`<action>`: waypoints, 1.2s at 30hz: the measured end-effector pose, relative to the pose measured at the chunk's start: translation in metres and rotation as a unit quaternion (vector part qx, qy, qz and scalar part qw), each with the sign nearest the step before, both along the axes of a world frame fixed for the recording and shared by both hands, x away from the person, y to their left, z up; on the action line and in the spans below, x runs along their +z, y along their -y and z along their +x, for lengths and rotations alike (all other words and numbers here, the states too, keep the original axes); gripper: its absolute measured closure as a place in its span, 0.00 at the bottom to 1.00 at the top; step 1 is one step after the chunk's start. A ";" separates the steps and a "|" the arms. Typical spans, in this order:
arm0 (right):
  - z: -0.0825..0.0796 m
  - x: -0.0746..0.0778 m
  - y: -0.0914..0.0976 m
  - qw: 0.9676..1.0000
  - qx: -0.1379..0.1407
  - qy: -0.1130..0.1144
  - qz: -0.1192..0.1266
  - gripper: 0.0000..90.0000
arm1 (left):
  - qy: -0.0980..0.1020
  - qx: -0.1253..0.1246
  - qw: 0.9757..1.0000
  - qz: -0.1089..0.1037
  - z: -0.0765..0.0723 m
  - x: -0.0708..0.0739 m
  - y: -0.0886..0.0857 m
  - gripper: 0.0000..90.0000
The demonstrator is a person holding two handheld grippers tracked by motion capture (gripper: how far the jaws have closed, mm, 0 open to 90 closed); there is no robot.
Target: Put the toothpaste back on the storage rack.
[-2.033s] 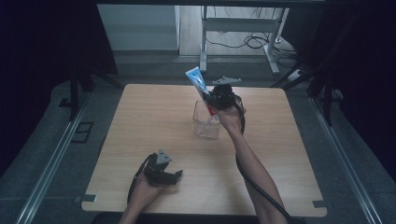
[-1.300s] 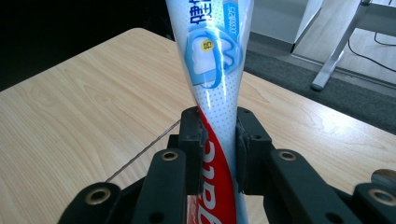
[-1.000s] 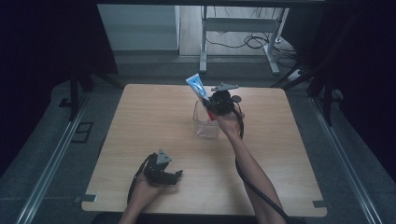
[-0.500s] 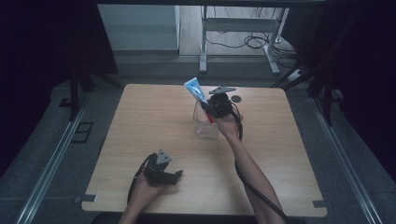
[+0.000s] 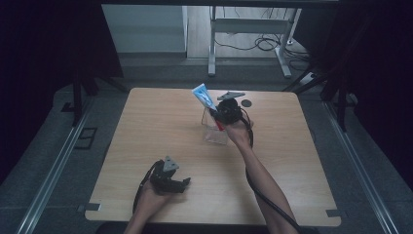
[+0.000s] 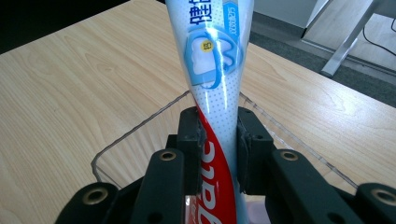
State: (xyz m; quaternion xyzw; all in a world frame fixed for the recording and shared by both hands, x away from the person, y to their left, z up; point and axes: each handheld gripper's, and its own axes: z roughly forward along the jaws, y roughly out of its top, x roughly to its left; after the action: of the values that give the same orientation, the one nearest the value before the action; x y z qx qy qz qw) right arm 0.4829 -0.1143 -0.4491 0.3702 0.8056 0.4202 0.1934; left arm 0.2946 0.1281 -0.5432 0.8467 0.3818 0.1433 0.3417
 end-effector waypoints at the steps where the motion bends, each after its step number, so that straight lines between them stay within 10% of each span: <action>1: 0.000 0.000 0.000 1.000 0.000 -0.001 0.000 0.82 | 0.000 0.000 1.000 0.000 0.000 0.000 0.000 0.18; 36: -0.001 0.008 0.009 0.998 0.023 -0.058 -0.020 0.77 | 0.000 0.000 1.000 0.000 0.000 0.000 0.000 0.18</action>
State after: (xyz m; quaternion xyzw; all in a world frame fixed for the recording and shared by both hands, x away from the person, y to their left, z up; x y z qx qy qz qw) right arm 0.4817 -0.1235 -0.4411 0.3710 0.8320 0.3862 0.1444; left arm 0.2946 0.1281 -0.5433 0.8467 0.3816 0.1431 0.3420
